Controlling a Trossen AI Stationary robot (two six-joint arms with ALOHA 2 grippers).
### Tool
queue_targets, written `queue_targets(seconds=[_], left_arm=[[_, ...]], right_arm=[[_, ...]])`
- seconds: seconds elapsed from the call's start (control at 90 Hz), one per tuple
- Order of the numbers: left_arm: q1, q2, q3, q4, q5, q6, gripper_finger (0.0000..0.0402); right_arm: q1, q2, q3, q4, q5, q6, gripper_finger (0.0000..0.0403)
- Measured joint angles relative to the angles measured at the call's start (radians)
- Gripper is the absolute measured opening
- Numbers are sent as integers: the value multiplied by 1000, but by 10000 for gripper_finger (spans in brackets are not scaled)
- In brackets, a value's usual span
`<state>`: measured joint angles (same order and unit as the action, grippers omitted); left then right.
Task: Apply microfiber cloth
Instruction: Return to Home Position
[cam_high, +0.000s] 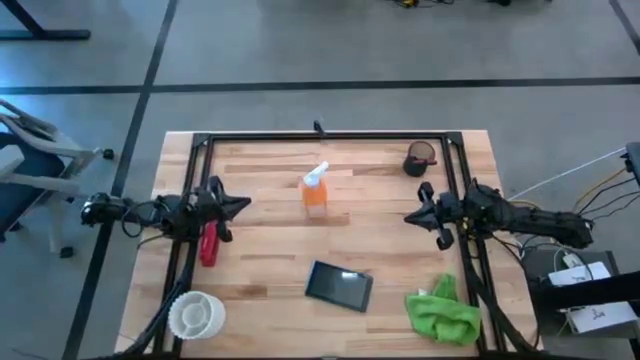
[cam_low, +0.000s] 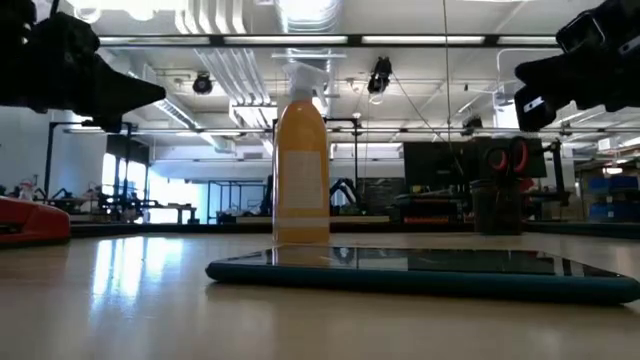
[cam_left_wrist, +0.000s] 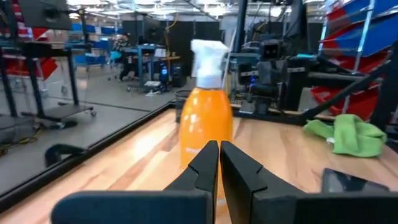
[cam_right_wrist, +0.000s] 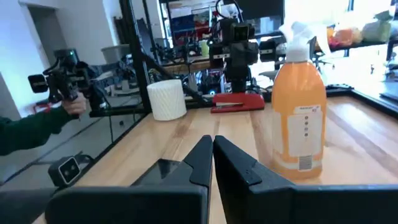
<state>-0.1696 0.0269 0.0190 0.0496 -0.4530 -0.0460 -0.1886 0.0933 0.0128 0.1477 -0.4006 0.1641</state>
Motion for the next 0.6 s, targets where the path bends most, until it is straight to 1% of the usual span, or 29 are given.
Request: queue_targets(seconds=[0.1,0.211,0.244,0.356,0.411,0.489,0.6], left_arm=[[0,11,-9,21,19,-5,0],[0,32,-9,21,21,-7,0],[0,33,-9,21,6,-8,0],[0,34,-5,19,-113,9,0],[0,40,-4,17,-147,11,0],[0,40,-3,16,-150,8,0],[0,41,-2,15,-150,8,0]], right_arm=[[0,0,0,-1,-4,-15,0],[0,3,0,-1,-41,-41,0],[-1,10,0,1,-45,-46,0],[-9,43,-1,0,-51,-50,0],[-9,70,-1,1,-67,-65,0],[-8,112,-1,29,-104,-105,0],[-11,175,-1,155,-93,-154,0]])
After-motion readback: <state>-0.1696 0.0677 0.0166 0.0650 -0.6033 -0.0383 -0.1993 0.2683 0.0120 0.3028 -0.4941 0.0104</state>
